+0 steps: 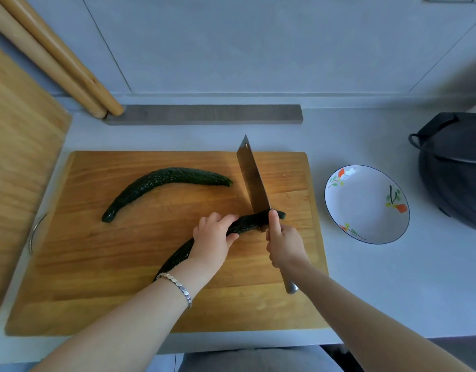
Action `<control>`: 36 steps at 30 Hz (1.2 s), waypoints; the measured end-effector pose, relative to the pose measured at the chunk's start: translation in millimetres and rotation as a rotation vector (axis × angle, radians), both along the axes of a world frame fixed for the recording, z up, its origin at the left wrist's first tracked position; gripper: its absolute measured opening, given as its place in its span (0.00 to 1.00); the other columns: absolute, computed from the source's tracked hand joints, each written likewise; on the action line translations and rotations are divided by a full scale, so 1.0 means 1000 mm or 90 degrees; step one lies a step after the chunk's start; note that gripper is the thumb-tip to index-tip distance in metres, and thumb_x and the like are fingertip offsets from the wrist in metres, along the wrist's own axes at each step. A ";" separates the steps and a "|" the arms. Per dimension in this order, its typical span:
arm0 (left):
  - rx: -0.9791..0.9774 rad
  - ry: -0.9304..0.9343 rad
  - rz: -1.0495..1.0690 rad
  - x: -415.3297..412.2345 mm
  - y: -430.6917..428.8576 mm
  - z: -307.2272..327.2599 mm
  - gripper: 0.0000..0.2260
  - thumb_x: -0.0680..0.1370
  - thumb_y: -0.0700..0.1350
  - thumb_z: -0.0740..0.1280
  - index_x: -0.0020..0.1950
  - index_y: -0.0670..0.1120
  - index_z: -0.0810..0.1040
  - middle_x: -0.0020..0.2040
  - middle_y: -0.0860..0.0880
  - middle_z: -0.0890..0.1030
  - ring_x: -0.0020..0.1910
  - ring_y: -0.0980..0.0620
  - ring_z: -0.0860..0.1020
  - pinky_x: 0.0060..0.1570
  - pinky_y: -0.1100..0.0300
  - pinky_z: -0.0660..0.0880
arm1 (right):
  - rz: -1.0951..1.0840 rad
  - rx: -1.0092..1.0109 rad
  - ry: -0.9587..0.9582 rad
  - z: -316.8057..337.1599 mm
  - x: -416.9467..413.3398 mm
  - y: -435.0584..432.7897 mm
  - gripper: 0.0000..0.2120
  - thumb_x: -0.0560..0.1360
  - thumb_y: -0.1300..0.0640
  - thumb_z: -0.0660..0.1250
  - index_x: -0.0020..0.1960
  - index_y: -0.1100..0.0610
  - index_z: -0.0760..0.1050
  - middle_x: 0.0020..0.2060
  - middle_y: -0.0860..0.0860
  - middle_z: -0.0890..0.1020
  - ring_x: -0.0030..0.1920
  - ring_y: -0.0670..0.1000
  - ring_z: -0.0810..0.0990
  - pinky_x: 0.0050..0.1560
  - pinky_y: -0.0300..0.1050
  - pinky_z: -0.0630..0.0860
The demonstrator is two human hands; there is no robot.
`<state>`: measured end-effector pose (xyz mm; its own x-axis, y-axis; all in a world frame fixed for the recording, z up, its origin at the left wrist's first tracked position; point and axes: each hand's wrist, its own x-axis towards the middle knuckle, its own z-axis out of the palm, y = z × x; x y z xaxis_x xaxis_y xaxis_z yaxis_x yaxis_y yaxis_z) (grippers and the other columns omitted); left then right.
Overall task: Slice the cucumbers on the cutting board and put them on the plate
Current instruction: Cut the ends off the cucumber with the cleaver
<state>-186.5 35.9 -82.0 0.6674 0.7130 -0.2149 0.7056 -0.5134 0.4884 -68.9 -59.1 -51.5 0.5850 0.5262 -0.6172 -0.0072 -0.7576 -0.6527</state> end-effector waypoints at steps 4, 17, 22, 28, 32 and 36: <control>-0.014 -0.054 0.012 -0.003 0.007 0.013 0.14 0.77 0.45 0.65 0.62 0.47 0.74 0.53 0.47 0.74 0.52 0.48 0.72 0.53 0.53 0.72 | 0.060 -0.002 -0.022 0.008 0.026 -0.008 0.27 0.77 0.35 0.50 0.36 0.58 0.67 0.27 0.51 0.70 0.28 0.51 0.68 0.33 0.42 0.67; -0.050 0.097 -0.397 0.094 0.059 0.080 0.09 0.79 0.48 0.61 0.51 0.48 0.80 0.51 0.53 0.77 0.48 0.53 0.74 0.49 0.52 0.74 | 0.494 -0.139 -0.488 0.041 0.090 -0.014 0.23 0.74 0.32 0.54 0.39 0.53 0.65 0.26 0.45 0.65 0.35 0.53 0.70 0.27 0.39 0.57; -0.013 0.180 -0.453 0.120 0.058 0.068 0.18 0.82 0.52 0.49 0.65 0.49 0.72 0.67 0.54 0.71 0.65 0.50 0.64 0.64 0.50 0.62 | 0.542 -0.152 -0.540 0.040 0.107 -0.021 0.25 0.74 0.31 0.52 0.39 0.53 0.62 0.26 0.46 0.63 0.35 0.54 0.69 0.26 0.39 0.55; 0.184 -0.004 -0.312 0.089 0.057 0.086 0.14 0.79 0.46 0.59 0.64 0.44 0.74 0.65 0.48 0.73 0.65 0.49 0.67 0.67 0.50 0.61 | 0.400 -0.143 -0.480 0.042 0.110 -0.031 0.26 0.74 0.31 0.53 0.41 0.54 0.68 0.30 0.49 0.72 0.35 0.53 0.73 0.32 0.44 0.64; 0.309 -0.146 -0.187 0.040 0.044 0.075 0.12 0.69 0.39 0.71 0.51 0.39 0.78 0.51 0.43 0.77 0.49 0.44 0.76 0.52 0.51 0.75 | 0.292 -0.092 -0.376 0.043 0.094 -0.034 0.27 0.75 0.33 0.54 0.41 0.58 0.72 0.29 0.50 0.74 0.35 0.55 0.75 0.32 0.43 0.67; 0.304 -0.103 -0.111 0.006 0.018 0.050 0.15 0.65 0.41 0.75 0.50 0.40 0.77 0.50 0.40 0.74 0.49 0.43 0.75 0.47 0.53 0.75 | 0.308 -0.086 -0.339 0.041 0.066 -0.039 0.25 0.75 0.34 0.54 0.37 0.55 0.69 0.28 0.49 0.72 0.33 0.52 0.72 0.33 0.44 0.66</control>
<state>-180.1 54.2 -32.4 0.7826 0.5818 0.2213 0.5250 -0.8079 0.2676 -3.2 -98.2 -10.5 0.5449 0.7412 -0.3920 0.6414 -0.6696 -0.3744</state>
